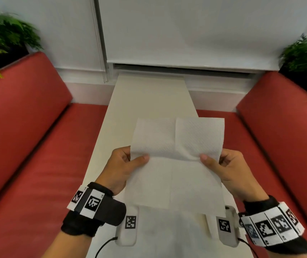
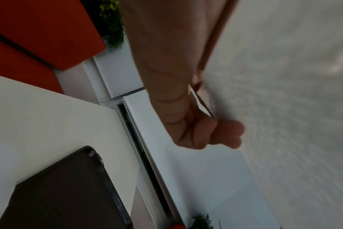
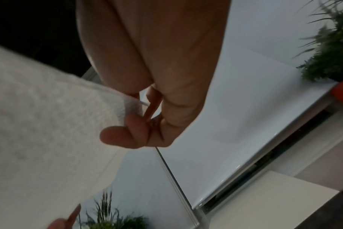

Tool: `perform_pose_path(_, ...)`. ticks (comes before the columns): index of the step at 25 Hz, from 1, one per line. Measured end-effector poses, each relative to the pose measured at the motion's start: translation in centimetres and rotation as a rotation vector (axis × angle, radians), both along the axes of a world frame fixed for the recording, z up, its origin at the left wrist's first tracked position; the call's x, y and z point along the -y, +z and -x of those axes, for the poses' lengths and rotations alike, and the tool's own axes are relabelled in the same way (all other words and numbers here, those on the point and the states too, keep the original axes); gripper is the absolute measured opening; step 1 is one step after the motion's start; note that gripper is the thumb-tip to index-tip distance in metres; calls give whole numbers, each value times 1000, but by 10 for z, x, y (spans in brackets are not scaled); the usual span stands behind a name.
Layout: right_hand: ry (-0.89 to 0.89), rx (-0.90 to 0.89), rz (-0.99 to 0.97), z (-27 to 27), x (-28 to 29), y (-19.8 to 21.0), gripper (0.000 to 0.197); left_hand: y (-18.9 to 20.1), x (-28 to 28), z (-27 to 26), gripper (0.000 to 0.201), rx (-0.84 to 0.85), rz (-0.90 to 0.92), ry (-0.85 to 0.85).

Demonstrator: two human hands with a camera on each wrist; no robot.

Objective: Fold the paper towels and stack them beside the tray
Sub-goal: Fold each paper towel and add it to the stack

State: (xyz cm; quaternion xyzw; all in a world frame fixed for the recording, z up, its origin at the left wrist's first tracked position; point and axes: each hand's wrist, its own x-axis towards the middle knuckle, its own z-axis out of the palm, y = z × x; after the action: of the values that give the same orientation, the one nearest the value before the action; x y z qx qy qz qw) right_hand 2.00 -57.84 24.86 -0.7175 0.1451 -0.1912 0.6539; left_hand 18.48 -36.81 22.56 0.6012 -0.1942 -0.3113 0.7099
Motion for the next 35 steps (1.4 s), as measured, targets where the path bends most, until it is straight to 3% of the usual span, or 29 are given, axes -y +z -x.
perform_pose_path(4,37,97,-160,9,4,2,25,2,2,-1,26,-7,53,12)
perform_pose_path(7,0,102,-172,16,5,3,13,6,0,0,17,-35,76,-47)
perform_pose_path(10,-57,55,-155,25,5,3,15,13,1,3,40,-64,35,-82)
perform_pose_path(14,-141,6,-193,42,15,-15,16,17,4,7,30,-174,92,-135)
perform_pose_path(17,-233,-27,-290,58,17,-32,31,-2,17,12,12,-55,-17,-222)
perform_pose_path(21,-428,-180,-169,87,18,-80,5,-42,57,24,14,178,-228,-165)
perform_pose_path(26,-705,-493,-6,125,27,-149,20,-104,152,43,13,539,-448,-205)
perform_pose_path(29,-735,-608,76,135,33,-173,25,-137,202,55,18,726,-529,-337)
perform_pose_path(35,-700,-745,132,131,55,-214,22,-178,260,62,41,988,-928,-689)
